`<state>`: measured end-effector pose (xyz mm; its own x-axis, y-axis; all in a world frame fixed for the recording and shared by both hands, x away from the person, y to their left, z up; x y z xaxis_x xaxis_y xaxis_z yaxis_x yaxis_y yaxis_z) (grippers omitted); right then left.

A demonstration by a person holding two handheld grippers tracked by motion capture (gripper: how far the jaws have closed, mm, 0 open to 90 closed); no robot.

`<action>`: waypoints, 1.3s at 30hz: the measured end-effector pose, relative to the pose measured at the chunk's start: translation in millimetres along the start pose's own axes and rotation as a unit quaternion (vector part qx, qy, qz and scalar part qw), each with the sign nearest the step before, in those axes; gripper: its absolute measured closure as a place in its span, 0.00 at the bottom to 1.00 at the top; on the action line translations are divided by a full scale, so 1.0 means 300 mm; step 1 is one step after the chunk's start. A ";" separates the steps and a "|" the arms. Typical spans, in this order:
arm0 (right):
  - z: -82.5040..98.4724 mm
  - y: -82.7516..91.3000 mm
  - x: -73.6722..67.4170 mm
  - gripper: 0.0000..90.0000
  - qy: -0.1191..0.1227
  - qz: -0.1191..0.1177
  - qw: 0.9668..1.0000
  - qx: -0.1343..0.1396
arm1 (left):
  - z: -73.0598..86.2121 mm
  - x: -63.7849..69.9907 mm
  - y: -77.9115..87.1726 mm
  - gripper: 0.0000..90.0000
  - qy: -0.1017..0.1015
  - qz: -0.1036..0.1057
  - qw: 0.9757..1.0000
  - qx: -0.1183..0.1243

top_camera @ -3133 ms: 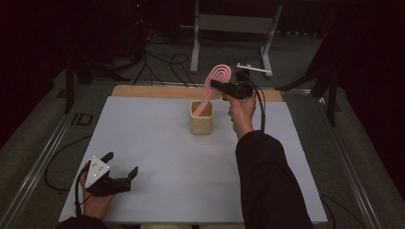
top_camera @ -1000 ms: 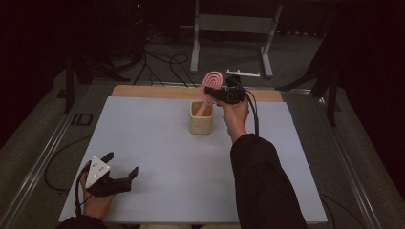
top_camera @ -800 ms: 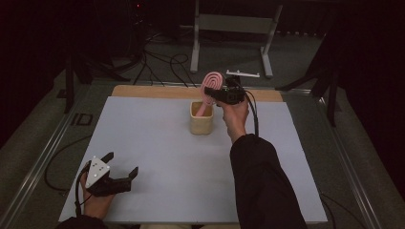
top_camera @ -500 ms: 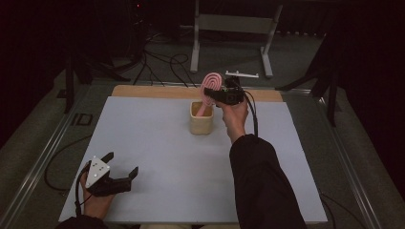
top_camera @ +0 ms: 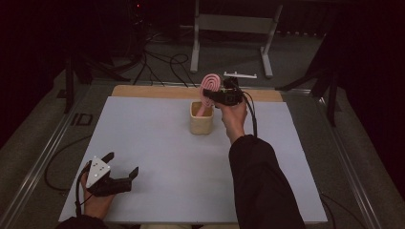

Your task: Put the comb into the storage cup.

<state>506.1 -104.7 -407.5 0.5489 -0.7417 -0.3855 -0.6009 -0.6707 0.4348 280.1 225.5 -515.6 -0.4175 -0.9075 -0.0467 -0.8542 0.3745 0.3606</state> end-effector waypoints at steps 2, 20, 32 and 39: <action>0.003 -0.002 -0.001 0.70 0.001 0.001 1.000 -0.002 | 0.000 0.000 0.000 0.00 0.000 0.000 1.000 0.000; 0.037 -0.027 0.017 0.70 -0.001 0.005 1.000 -0.014 | -0.001 0.001 0.000 0.00 0.000 0.001 1.000 0.000; 0.056 -0.041 0.029 0.70 -0.006 0.007 1.000 -0.017 | -0.001 0.002 0.000 0.00 -0.001 0.001 1.000 0.001; 0.066 -0.051 0.022 0.69 -0.005 0.007 1.000 -0.022 | -0.001 0.002 -0.001 0.00 0.000 0.001 1.000 0.000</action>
<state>507.4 -99.6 -432.9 0.5350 -0.7508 -0.3874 -0.5823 -0.6599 0.4748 280.0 224.8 -515.6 -0.4190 -0.9068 -0.0468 -0.8537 0.3759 0.3605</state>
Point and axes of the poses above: each handheld gripper's, and its own axes: y roughly backward along the jaws, z roughly out of its underside, x roughly to its right, the point moved 5 cm from there along -y, roughly forward along the jaws, and after that the axes turned 4 degrees about -z, right-handed, at the moved point
